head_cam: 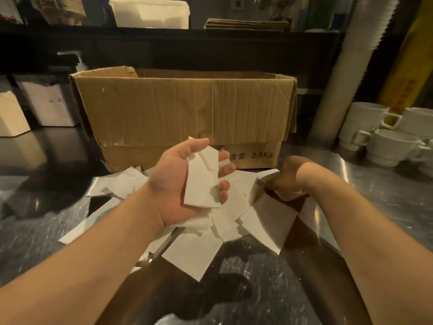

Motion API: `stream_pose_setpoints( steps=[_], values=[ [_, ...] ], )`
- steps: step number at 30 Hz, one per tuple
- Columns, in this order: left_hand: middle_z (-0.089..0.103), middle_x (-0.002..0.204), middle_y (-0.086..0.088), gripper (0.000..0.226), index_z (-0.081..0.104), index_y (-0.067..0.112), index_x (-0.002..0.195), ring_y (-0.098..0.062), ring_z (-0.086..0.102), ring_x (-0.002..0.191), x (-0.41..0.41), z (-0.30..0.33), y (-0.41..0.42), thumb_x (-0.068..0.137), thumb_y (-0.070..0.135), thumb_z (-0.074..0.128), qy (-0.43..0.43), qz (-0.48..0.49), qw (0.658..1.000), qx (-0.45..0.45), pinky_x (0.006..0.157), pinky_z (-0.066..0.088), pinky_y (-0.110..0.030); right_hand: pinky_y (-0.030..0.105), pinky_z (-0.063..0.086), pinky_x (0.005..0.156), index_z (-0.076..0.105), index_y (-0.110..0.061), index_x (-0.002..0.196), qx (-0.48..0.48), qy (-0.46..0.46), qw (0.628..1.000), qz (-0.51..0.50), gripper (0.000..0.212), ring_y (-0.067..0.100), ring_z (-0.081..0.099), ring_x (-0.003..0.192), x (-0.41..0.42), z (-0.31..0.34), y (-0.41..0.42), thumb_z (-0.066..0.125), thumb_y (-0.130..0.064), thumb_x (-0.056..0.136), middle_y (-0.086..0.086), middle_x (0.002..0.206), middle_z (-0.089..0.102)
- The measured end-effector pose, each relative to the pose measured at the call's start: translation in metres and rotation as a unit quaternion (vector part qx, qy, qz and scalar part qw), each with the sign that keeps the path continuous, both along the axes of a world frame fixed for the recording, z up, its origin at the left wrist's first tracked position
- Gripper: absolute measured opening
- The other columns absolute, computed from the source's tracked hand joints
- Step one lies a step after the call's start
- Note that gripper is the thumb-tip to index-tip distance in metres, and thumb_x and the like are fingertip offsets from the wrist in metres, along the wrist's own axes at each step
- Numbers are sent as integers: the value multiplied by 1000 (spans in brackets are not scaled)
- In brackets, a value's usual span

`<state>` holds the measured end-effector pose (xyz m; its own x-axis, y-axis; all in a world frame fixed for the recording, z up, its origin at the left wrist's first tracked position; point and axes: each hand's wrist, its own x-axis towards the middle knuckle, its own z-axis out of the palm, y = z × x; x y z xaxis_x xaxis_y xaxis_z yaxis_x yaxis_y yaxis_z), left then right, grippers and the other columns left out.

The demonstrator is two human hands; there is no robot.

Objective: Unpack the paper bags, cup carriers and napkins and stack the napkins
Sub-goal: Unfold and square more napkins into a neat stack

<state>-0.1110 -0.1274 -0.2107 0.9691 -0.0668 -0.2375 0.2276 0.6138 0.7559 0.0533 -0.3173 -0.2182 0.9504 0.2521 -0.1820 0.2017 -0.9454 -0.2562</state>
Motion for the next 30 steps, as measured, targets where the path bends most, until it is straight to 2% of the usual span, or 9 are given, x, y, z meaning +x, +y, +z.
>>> stream_pose_setpoints(
  steps=[2,5,9,11,13,16,20,25,30],
  values=[
    [60,115,-15,66,61,11,137,-25,56,78,0,-1,0,78,39,65,-1,-10,1000,6,74,45,-34,25,40,59,53,-20,94,40,29,999,-6,43,16,56,75,-5,5,-1,77,-54,82,-1,85,58],
    [61,111,-15,64,62,11,135,-25,56,77,1,-3,2,78,39,65,-1,-17,1000,8,75,45,-34,37,49,74,61,-19,109,60,28,998,-13,44,26,63,90,-4,7,-3,81,-45,81,3,96,64],
    [62,111,-14,60,63,12,132,-25,57,79,2,-4,2,78,38,66,-2,-21,1000,1,77,44,-34,38,47,84,52,-16,143,163,-15,987,4,46,27,58,102,-7,15,-5,63,-24,99,5,110,60],
    [63,110,-14,59,63,11,131,-25,57,79,2,-3,2,79,38,64,-2,-10,1000,0,77,44,-34,40,50,95,57,-16,138,265,-9,964,38,38,25,60,110,-15,26,-9,61,-17,100,4,118,63],
    [63,109,-14,57,62,10,130,-25,55,79,1,-2,0,81,38,62,-7,-6,1000,-6,78,43,-34,44,52,100,69,-17,112,291,35,950,107,20,24,66,104,-25,36,-15,66,-11,94,3,107,70],
    [62,108,-13,54,62,10,128,-26,55,78,1,-2,1,82,38,61,-14,-7,1000,-1,77,42,-35,43,54,99,78,-21,97,177,135,948,229,17,20,72,99,-41,46,-19,68,-9,90,-2,99,77],
    [64,110,-13,59,62,12,131,-25,56,78,2,-3,2,79,39,63,-4,1,1000,17,75,44,-35,36,55,99,64,-34,124,-35,122,949,290,41,13,66,105,-52,42,-8,72,-16,88,-10,116,68],
    [65,111,-14,60,63,13,132,-25,58,79,3,-3,3,78,40,64,0,7,1000,24,75,45,-34,31,55,94,49,-44,135,-75,116,950,281,72,10,59,103,-51,31,1,84,-18,78,-15,120,57],
    [65,110,-13,62,62,14,133,-24,59,78,4,-3,3,77,40,64,2,5,1000,27,75,45,-34,38,55,100,57,-33,130,-96,105,955,261,63,15,64,104,-51,30,0,88,-25,76,-11,112,66]
  ],
)
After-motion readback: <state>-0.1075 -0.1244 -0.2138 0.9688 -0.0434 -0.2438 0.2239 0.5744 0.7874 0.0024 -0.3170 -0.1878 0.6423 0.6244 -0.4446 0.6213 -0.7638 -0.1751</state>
